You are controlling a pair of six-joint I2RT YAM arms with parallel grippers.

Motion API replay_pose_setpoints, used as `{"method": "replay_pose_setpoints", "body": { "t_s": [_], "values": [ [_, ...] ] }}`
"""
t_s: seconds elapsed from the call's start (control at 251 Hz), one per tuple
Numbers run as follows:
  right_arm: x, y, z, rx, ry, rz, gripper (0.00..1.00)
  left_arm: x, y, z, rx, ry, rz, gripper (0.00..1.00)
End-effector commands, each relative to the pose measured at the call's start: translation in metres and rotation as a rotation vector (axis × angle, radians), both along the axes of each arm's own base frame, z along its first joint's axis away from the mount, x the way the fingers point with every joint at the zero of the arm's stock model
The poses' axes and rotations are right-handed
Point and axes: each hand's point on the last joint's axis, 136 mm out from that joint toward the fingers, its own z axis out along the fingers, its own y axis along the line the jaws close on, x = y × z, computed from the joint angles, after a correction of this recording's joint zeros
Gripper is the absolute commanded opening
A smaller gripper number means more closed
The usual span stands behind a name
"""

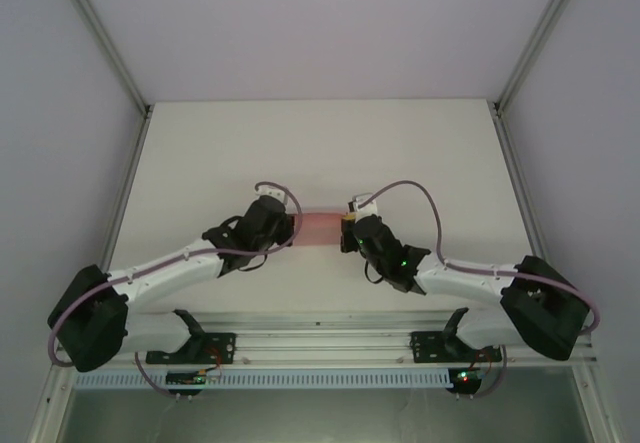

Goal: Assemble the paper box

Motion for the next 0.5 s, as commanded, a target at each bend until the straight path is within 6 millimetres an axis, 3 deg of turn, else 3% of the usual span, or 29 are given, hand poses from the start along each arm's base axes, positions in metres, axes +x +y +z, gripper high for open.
{"method": "replay_pose_setpoints", "body": {
  "t_s": [0.0, 0.072, 0.152, 0.315, 0.495],
  "values": [
    [-0.043, -0.001, -0.055, -0.085, 0.234, 0.137, 0.09, -0.048, 0.015, -0.065, 0.112, 0.24, -0.058, 0.0],
    [-0.038, 0.003, -0.034, -0.014, 0.233, 0.154, 0.16, -0.045, 0.013, -0.058, 0.111, 0.218, -0.069, 0.0],
    [-0.032, 0.006, -0.006, 0.065, 0.213, 0.179, 0.41, -0.042, 0.014, -0.053, 0.127, 0.202, -0.067, 0.01],
    [-0.023, 0.001, 0.022, 0.194, 0.215, 0.184, 0.56, -0.04, 0.014, -0.052, 0.152, 0.193, -0.073, 0.01],
    [-0.002, -0.007, 0.046, 0.257, 0.203, 0.154, 0.66, -0.039, 0.012, -0.051, 0.172, 0.192, -0.09, 0.01]
  ]
}}
